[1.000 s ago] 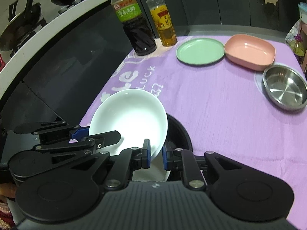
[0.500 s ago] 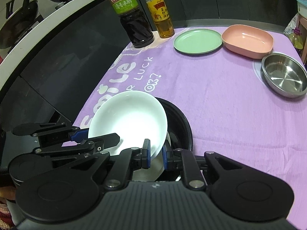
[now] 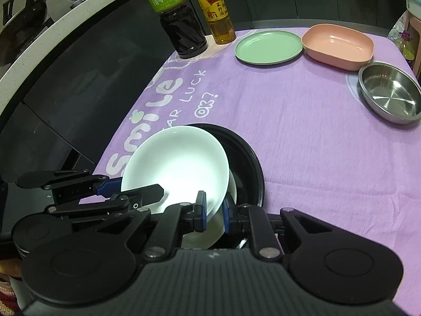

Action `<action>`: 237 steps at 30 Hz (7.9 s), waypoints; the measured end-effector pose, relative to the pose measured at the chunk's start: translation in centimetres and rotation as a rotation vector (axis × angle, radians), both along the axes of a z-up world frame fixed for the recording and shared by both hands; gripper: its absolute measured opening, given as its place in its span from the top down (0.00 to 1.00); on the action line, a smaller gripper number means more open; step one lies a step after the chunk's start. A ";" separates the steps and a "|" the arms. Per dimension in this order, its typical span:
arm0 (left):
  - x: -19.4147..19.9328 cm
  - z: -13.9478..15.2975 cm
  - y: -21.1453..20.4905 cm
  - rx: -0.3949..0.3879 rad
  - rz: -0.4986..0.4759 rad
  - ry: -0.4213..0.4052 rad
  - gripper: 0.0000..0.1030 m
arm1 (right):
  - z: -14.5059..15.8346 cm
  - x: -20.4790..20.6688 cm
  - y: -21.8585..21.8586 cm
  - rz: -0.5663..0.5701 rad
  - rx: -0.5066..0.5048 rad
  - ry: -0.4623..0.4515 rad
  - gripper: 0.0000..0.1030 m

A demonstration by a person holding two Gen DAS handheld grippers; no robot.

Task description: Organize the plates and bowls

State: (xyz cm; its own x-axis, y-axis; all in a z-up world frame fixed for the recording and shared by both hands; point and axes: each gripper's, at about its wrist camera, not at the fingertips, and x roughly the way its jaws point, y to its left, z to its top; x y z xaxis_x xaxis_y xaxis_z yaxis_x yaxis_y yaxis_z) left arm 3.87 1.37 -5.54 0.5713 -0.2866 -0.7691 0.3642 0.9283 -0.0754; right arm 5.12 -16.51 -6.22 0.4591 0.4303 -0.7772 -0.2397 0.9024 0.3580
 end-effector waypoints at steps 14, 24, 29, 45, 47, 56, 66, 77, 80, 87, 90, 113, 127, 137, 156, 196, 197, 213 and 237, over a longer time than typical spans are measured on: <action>0.1 -0.1 0.4 -0.026 -0.015 0.030 0.82 | 0.1 -0.2 -0.5 0.005 0.012 0.008 0.85; -1.3 0.5 0.7 0.022 -0.028 0.004 0.82 | 0.7 -0.8 -0.1 0.051 -0.046 -0.028 0.84; -1.5 0.9 1.1 0.019 -0.027 -0.005 0.81 | 1.1 -1.0 -0.4 0.054 -0.052 -0.039 0.74; -1.2 1.9 1.6 0.012 -0.018 -0.047 0.80 | 1.5 -0.7 -1.0 0.033 -0.044 -0.036 0.73; -1.0 2.0 1.7 0.017 -0.013 -0.052 0.80 | 1.5 -0.5 -1.1 0.025 -0.048 -0.040 0.73; 1.6 3.5 2.5 -0.034 0.034 -0.087 0.63 | 2.2 0.7 -2.4 -0.031 -0.044 -0.059 0.72; 7.4 3.4 2.4 -0.078 0.108 -0.087 0.49 | 3.0 3.7 -3.5 -0.106 -0.020 -0.076 0.70; 17.1 0.8 1.3 -0.117 0.164 -0.059 0.49 | 2.8 10.9 -4.6 -0.182 0.038 -0.066 0.70; 19.6 0.0 1.1 -0.120 0.193 -0.059 0.49 | 3.4 14.0 -5.0 -0.176 0.049 -0.107 0.69; 25.0 -2.6 0.4 -0.117 0.233 -0.003 0.50 | 3.2 23.3 -5.6 -0.147 0.047 -0.188 0.50; 26.4 -3.3 -0.1 -0.097 0.241 0.010 0.50 | 2.2 27.2 -5.1 -0.116 -0.023 -0.164 0.48; 28.2 -4.9 -1.4 -0.135 0.223 0.045 0.50 | -3.8 33.8 -4.1 -0.046 -0.174 -0.018 0.50; 25.1 -3.7 0.6 -0.090 0.196 0.005 0.73 | -1.8 29.1 -1.7 -0.004 -0.197 -0.061 0.85; 19.7 -0.2 6.0 -0.079 0.266 -0.067 0.73 | -0.2 21.8 2.3 0.104 -0.123 -0.039 0.84; 14.7 -0.8 9.6 -0.083 0.268 -0.059 0.73 | -0.7 15.7 6.1 0.145 -0.139 0.010 0.84; 15.5 -3.7 11.2 -0.080 0.292 0.002 0.64 | -2.4 16.8 7.1 0.152 -0.161 0.044 0.84; 15.4 -3.6 11.2 -0.078 0.294 0.001 0.64 | -2.3 16.8 6.9 0.149 -0.160 0.042 0.84; 13.8 0.4 8.3 -0.123 0.236 -0.078 0.63 | -0.1 15.5 1.7 0.066 -0.123 0.014 0.84; 18.1 1.5 -5.7 -0.122 0.072 -0.051 0.62 | 2.8 17.9 -17.0 -0.374 -0.011 -0.102 0.72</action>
